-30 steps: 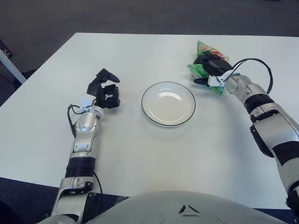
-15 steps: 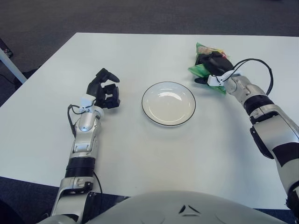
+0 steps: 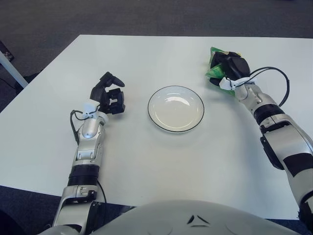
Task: Put the snack into the plate.
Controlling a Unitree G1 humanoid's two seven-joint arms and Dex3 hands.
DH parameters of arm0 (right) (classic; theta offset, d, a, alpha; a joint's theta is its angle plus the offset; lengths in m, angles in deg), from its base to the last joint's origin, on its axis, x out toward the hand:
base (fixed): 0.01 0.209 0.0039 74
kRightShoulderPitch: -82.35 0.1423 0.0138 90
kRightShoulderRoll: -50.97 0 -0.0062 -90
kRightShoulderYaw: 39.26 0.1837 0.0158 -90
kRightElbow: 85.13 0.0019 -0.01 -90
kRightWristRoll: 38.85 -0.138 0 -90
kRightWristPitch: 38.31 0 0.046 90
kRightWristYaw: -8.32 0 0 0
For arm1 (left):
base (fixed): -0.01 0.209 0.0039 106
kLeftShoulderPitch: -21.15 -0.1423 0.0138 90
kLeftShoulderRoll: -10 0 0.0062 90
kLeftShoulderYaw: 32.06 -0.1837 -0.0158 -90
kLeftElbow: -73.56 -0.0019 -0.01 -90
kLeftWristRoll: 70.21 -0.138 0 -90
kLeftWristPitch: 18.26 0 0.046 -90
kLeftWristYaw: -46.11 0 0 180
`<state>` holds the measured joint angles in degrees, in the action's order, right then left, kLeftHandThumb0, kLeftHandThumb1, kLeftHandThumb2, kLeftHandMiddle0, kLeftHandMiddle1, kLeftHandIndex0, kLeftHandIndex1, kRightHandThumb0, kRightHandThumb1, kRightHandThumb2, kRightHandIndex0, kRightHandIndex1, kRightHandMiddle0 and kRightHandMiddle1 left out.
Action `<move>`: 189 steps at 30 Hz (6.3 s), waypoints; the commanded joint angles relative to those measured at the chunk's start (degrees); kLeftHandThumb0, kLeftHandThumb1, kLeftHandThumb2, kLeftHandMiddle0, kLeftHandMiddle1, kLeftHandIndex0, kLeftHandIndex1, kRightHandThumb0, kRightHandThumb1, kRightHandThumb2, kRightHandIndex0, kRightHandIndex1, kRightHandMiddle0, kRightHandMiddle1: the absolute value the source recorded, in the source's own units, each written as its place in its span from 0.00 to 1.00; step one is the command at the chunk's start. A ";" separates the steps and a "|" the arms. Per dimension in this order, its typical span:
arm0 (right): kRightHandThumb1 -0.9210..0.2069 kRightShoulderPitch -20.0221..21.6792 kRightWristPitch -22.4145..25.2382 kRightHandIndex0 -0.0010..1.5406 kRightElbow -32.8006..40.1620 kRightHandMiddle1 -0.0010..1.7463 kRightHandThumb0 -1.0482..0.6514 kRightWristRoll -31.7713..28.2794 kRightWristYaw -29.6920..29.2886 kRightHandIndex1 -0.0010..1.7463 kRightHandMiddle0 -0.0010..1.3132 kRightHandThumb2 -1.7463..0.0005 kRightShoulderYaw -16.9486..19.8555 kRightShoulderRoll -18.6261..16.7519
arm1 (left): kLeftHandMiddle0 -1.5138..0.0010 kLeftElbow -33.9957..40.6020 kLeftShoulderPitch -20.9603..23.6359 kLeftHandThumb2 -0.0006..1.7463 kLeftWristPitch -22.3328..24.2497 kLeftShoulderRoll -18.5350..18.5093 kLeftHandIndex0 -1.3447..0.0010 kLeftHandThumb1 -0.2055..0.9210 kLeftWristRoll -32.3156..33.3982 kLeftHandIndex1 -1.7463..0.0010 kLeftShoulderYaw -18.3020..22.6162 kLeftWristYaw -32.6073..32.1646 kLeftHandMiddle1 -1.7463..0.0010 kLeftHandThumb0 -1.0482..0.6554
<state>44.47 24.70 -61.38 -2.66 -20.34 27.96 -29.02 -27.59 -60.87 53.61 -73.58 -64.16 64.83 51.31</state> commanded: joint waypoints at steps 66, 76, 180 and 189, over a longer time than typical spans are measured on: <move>0.87 -8.58 15.67 0.57 61.58 0.99 0.62 -5.96 31.06 1.00 0.53 0.00 7.84 -6.43 | 0.19 -11.69 -4.08 0.68 -3.90 3.74 0.60 0.55 0.90 0.00 -1.13 1.54 0.00 0.35; 0.88 -11.64 10.64 0.57 63.78 0.99 0.62 -6.22 31.94 1.00 0.54 0.00 6.30 -8.13 | 0.19 -12.02 -3.92 0.68 -4.47 3.75 0.60 0.55 1.03 0.00 -1.09 1.83 0.00 0.35; 0.37 -1.64 5.25 0.00 49.68 0.27 0.12 -42.30 101.64 0.00 0.00 0.65 8.29 8.64 | 0.20 -9.30 -4.49 0.69 -1.52 4.28 0.60 0.54 0.35 0.00 -1.76 -0.54 0.00 0.35; 0.28 4.13 2.52 0.00 41.48 0.08 0.05 -44.66 104.44 0.00 0.00 0.70 11.48 9.05 | 0.20 -9.61 -4.32 0.71 -1.60 4.36 0.58 0.52 0.43 0.00 -1.72 -0.63 0.00 0.35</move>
<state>45.70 28.32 -18.32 -44.80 82.14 37.88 -19.84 -32.27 -58.38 52.06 -73.56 -63.82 64.26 50.77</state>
